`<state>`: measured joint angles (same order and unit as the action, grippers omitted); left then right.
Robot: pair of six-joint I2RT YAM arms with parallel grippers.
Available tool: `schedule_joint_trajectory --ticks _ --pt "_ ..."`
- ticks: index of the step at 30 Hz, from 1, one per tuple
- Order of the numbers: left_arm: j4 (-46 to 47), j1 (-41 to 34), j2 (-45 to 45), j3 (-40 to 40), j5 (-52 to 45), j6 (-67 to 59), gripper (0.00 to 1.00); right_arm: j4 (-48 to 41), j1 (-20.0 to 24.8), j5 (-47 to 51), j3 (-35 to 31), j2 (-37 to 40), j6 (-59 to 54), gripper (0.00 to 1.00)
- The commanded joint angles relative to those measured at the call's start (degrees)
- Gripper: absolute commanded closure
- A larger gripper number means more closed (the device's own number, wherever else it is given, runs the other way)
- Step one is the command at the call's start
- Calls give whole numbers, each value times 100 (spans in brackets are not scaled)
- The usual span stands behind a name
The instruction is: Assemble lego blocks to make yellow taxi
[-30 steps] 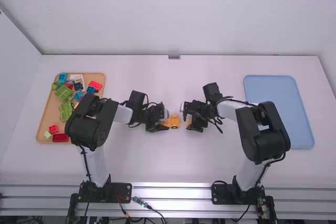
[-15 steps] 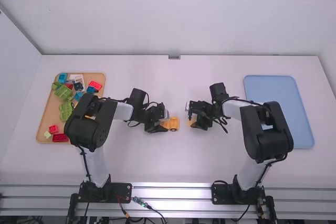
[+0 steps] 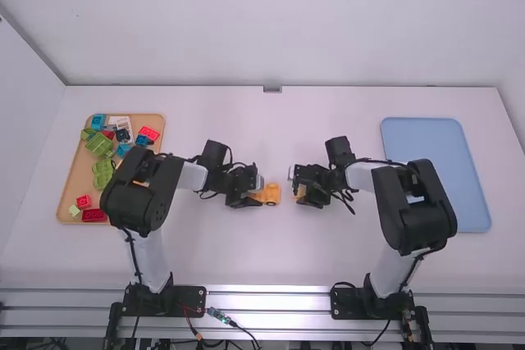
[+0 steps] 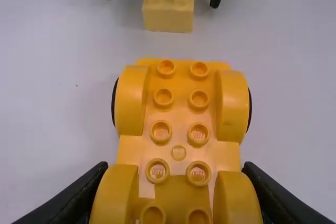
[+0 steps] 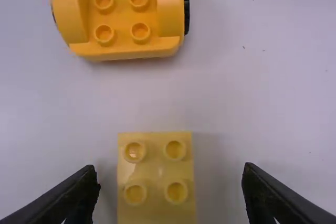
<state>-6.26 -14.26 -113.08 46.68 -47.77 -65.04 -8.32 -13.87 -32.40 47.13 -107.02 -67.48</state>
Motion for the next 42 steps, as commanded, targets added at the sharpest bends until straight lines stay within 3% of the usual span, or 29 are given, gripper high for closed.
schedule_joint_trajectory --ticks 1,7,20,42 --pt "-153 -33 -133 -359 363 -9 72 0 11 -96 -32 -75 15 28" --pt "-693 2 -131 -584 538 675 74 2 -63 -96 -23 -75 -4 30" --pt "431 0 -131 -37 663 365 82 22 -33 -122 -23 -75 9 41" --pt "-173 0 -133 -381 838 417 85 22 -28 -118 -23 -75 17 57"
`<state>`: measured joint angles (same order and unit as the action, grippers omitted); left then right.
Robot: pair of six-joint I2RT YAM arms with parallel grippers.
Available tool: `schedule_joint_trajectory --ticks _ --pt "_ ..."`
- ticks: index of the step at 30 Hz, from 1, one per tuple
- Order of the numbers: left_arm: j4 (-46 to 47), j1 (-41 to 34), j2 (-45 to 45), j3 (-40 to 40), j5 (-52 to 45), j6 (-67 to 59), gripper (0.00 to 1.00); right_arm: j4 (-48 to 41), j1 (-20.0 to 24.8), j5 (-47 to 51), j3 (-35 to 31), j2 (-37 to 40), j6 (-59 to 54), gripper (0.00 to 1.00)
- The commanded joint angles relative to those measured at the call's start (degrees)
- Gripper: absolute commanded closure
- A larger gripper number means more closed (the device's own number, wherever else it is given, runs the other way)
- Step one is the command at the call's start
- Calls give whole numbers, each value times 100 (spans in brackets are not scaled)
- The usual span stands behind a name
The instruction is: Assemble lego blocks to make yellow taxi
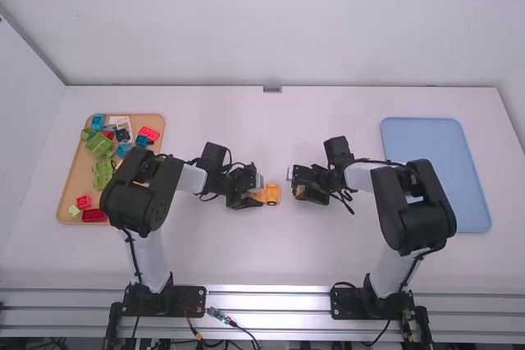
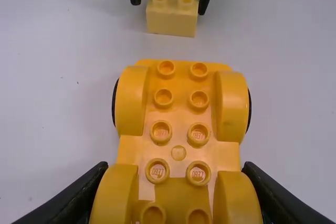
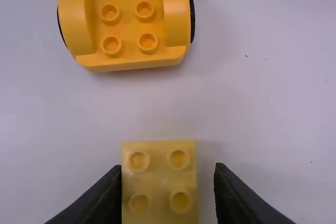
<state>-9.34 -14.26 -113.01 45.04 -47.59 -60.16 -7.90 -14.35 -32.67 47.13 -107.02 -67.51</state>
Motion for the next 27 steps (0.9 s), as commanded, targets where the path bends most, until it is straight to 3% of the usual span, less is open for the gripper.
schedule_joint_trajectory --ticks 1,9,19,27 --pt "138 0 -137 -217 824 -74 85 -18 13 -92 -23 -75 17 59" --pt "227 0 -137 -138 820 -72 88 -15 9 -96 -23 -61 20 68" --pt "284 2 -137 -105 820 -72 89 -649 96 -387 390 28 0 70" --pt "286 0 -137 -103 822 -74 91 -704 -35 -813 656 35 22 77"
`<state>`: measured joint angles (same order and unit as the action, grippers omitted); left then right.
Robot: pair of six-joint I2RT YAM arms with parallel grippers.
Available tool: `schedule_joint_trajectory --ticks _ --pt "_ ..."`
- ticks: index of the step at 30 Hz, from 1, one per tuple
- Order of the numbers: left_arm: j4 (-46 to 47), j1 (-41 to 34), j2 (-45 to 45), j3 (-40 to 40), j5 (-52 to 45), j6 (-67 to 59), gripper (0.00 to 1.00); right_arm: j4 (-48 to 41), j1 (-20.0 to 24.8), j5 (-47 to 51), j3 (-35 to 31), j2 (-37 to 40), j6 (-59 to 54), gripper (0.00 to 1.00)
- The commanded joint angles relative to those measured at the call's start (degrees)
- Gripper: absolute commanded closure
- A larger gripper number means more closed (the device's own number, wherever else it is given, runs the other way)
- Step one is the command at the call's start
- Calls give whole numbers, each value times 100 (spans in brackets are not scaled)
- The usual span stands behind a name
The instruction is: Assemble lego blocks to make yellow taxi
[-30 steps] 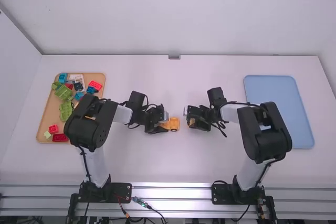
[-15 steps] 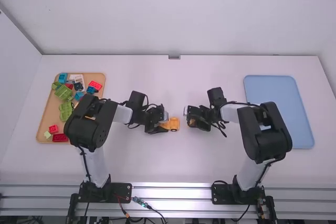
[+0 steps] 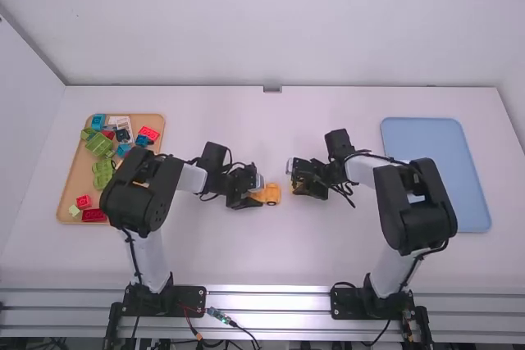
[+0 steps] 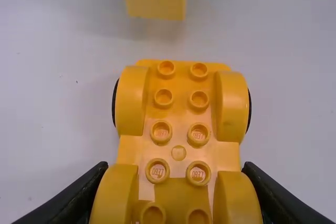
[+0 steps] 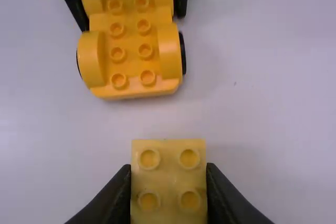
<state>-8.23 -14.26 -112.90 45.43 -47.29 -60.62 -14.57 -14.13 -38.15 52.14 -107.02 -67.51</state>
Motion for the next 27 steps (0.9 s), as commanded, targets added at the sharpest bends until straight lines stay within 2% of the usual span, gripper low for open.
schedule_joint_trajectory --ticks 1,9,27 --pt "175 0 -148 -142 796 -26 91 -42 -98 -328 206 35 20 77" --pt "13 0 -148 -155 1085 339 94 -29 -319 -409 302 98 225 83" --pt "26 -55 -151 -158 1067 254 95 46 -778 -431 298 310 173 85"
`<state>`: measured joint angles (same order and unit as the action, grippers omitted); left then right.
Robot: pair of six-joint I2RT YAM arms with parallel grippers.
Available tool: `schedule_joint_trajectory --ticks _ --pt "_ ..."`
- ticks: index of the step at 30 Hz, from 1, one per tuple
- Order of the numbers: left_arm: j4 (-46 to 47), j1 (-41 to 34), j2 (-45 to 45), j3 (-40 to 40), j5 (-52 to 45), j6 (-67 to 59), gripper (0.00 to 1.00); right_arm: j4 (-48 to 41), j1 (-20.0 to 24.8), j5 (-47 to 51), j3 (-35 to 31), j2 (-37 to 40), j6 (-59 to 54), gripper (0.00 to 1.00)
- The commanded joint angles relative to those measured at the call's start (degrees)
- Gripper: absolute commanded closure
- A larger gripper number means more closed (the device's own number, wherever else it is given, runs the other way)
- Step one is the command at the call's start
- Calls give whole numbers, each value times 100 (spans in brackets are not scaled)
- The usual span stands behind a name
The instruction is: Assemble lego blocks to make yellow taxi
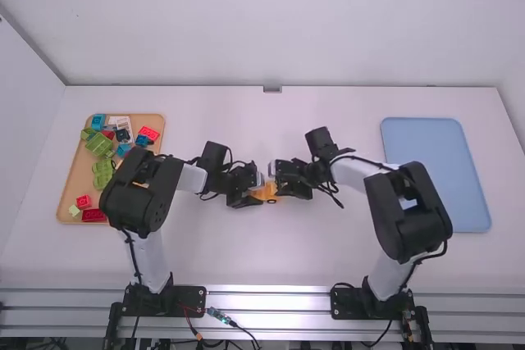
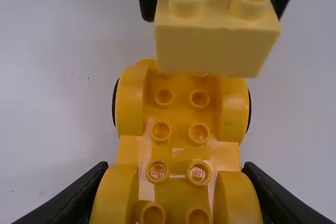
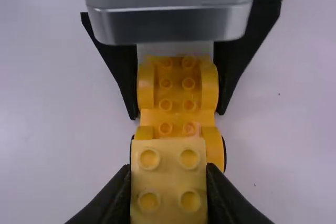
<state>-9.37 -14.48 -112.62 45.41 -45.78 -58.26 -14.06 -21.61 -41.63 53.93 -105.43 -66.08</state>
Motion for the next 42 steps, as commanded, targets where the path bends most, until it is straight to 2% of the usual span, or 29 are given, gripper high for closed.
schedule_joint_trajectory --ticks 1,18,24,42 --pt "140 -33 -179 -155 914 17 95 -2 -31 -85 119 151 28 85" --pt "133 -52 -179 -155 916 15 97 459 -131 -299 -58 17 160 86" --pt "136 -52 -177 -151 916 37 98 951 -293 15 -356 19 466 91" --pt "136 -52 -177 -145 916 39 98 1447 -278 149 -603 17 713 93"
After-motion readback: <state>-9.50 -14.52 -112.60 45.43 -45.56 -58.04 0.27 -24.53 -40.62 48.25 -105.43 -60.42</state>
